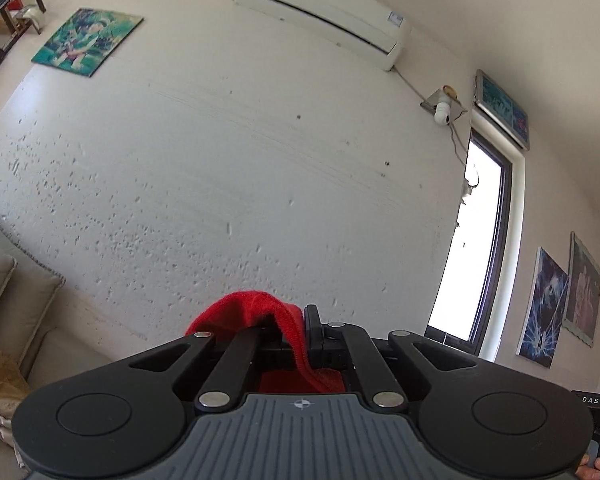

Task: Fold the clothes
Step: 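Lift the red T-shirt by its hem with both grippers and shake it out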

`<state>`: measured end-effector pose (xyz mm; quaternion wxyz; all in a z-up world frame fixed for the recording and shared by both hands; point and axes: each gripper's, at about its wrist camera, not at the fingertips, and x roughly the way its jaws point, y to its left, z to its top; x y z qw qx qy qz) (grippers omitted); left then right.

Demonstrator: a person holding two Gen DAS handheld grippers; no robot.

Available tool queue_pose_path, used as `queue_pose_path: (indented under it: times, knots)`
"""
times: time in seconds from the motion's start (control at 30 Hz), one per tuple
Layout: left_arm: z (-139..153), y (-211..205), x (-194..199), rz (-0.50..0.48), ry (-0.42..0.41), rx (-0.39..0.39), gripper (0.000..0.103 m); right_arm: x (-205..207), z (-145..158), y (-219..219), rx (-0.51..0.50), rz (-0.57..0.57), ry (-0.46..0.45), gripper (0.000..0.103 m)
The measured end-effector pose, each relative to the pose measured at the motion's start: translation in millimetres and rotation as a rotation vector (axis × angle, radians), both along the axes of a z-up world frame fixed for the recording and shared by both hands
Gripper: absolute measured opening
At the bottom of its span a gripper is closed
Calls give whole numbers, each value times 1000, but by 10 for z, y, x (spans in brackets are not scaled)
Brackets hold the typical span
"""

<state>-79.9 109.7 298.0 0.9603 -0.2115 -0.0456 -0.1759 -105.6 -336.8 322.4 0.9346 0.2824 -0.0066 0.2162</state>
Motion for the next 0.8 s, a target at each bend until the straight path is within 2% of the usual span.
queue_pose_path:
  times: [0.03, 0.1, 0.17, 0.23, 0.27, 0.33, 0.37, 0.43, 0.5, 0.57, 0.6, 0.67, 0.73, 0.8]
  knots:
    - [-80, 6, 189, -17, 69, 2, 4, 7, 2, -21, -5, -2, 5, 3]
    - [-269, 31, 610, -54, 218, -1, 6, 361, -169, -11, -7, 2, 92, 3]
    - [-547, 78, 1154, -78, 382, -19, 5, 862, -416, 29, -26, 5, 211, 3]
    - [-848, 97, 1733, -44, 516, -21, 2, 1422, -684, 77, -49, 4, 336, 3]
    - [-922, 103, 1961, -21, 546, -20, 1, 1741, -824, 109, -59, -4, 394, 3]
    - [-890, 111, 2253, 24, 518, -16, 1, 2286, -958, 160, -76, -36, 460, 2]
    - [-767, 109, 2283, 31, 453, -16, 1, 2478, -905, 183, -89, -55, 445, 2]
    - [-519, 90, 2263, 39, 323, -10, 2, 2650, -653, 227, -113, -85, 345, 2]
    - [-426, 65, 2198, 47, 244, 10, 2, 2604, -337, 255, -122, -95, 213, 2]
    - [-416, 35, 2136, 55, 189, 28, 2, 2523, -203, 237, -120, -92, 155, 2]
    - [-536, 11, 2120, 58, 202, 35, 2, 2480, -191, 230, -122, -90, 140, 2]
    - [-887, -19, 2131, 60, 256, 51, 2, 2423, -414, 220, -144, -85, 163, 2]
    - [-1341, -28, 2174, 67, 342, 55, 2, 2419, -786, 229, -174, -79, 233, 2]
    - [-1876, 9, 2188, 81, 462, 34, 2, 2477, -1327, 231, -172, -47, 350, 2]
